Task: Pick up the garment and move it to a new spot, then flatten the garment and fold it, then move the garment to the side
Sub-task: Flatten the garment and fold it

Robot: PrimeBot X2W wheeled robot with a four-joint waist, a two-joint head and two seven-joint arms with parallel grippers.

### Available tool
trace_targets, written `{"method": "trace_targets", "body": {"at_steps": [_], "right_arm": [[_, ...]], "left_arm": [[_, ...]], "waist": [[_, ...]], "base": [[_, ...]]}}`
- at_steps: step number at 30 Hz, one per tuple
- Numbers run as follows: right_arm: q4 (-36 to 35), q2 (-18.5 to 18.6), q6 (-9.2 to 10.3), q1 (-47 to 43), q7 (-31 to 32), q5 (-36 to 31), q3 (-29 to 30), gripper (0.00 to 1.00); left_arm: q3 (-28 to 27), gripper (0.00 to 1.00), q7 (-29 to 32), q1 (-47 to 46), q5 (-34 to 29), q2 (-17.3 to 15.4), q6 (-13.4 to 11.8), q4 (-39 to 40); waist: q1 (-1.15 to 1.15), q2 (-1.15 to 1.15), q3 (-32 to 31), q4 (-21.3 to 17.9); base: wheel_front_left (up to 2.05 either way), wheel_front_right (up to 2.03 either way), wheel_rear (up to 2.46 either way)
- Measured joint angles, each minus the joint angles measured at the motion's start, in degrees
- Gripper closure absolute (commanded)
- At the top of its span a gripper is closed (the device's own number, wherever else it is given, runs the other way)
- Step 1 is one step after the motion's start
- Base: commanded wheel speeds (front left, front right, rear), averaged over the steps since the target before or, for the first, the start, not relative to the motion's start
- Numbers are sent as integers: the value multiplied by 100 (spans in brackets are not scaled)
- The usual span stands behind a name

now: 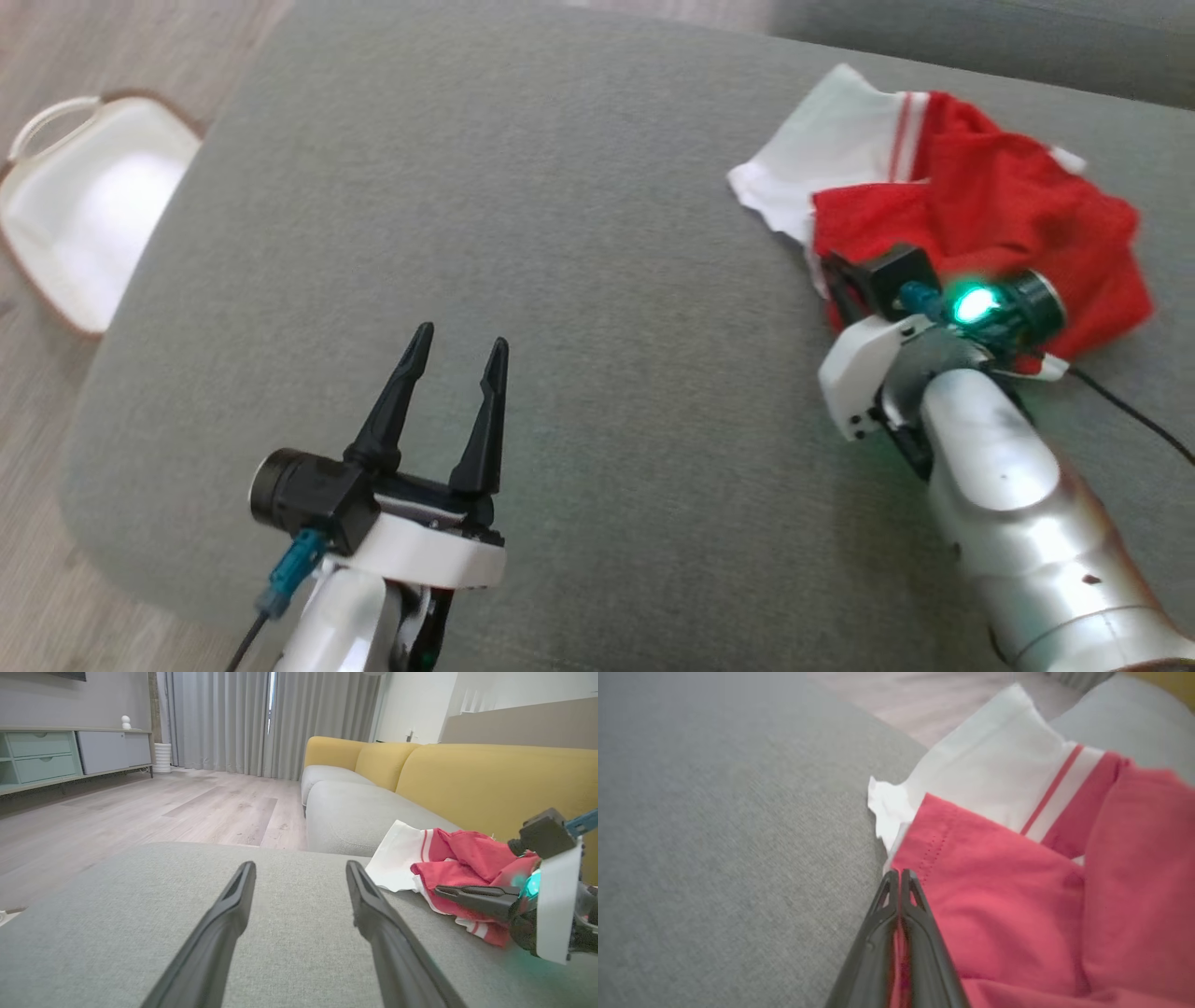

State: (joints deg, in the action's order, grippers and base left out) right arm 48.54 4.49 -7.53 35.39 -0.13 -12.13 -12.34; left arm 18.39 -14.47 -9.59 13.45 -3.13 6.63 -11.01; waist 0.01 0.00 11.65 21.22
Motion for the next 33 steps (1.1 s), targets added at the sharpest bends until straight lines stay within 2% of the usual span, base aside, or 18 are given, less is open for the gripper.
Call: {"method": "trace_targets", "body": {"at_steps": [4, 7, 8, 12, 15, 20, 23, 27, 28, 33], "right_arm": [[-204, -16, 0, 27, -580, 489, -566, 100], [-486, -15, 0, 25, -770, 851, -893, 100], [-862, -24, 0, 17, -850, 1185, -1192, 100], [-1688, 0, 0, -142, -861, 1405, -1290, 100], [-2423, 203, 0, -554, -694, 1480, -1072, 100], [-3688, 702, 0, -1507, -193, 1518, -282, 100], [-4216, 732, 0, -2171, 135, 1516, 356, 100], [-4361, 686, 0, -2920, 534, 1449, 1117, 100], [-4321, 675, 0, -3047, 628, 1344, 1232, 0], [-4264, 216, 0, -3241, 504, 1023, 1707, 0]], "left_arm": [[-112, 0, 1, 1, -53, 13, 27, 0], [-179, 0, 0, 2, -97, 12, 45, 3], [-209, 0, 0, 3, -136, 15, 45, 10], [-366, 0, 0, 48, -144, 18, 49, 43], [-439, 0, 0, 116, -200, 18, 51, 52], [-587, 0, 0, 288, -237, 18, 52, 82], [-602, 0, 0, 318, -257, 19, 53, 93], [-610, 0, 0, 315, -287, 19, 53, 144], [-601, 0, 0, 314, -287, 19, 54, 144], [-566, 0, 0, 306, -286, 20, 94, 129]], "waist": [[0, 0, -86, -284], [0, 0, -143, -448], [-1, 0, -212, -624], [-1, 0, -361, -976], [-1, 0, -480, -1238], [-1, 0, -665, -1631], [-1, 0, -747, -1815], [-1, 0, -783, -1981], [-1, 0, -775, -2001], [-1, 0, -729, -2033]], "base": [[0, 0, 0], [0, 0, 0], [0, 0, 0], [0, 0, 0], [0, 0, 0], [0, 0, 0], [0, 0, 0], [0, 0, 0], [0, 0, 0], [0, 0, 0]]}}
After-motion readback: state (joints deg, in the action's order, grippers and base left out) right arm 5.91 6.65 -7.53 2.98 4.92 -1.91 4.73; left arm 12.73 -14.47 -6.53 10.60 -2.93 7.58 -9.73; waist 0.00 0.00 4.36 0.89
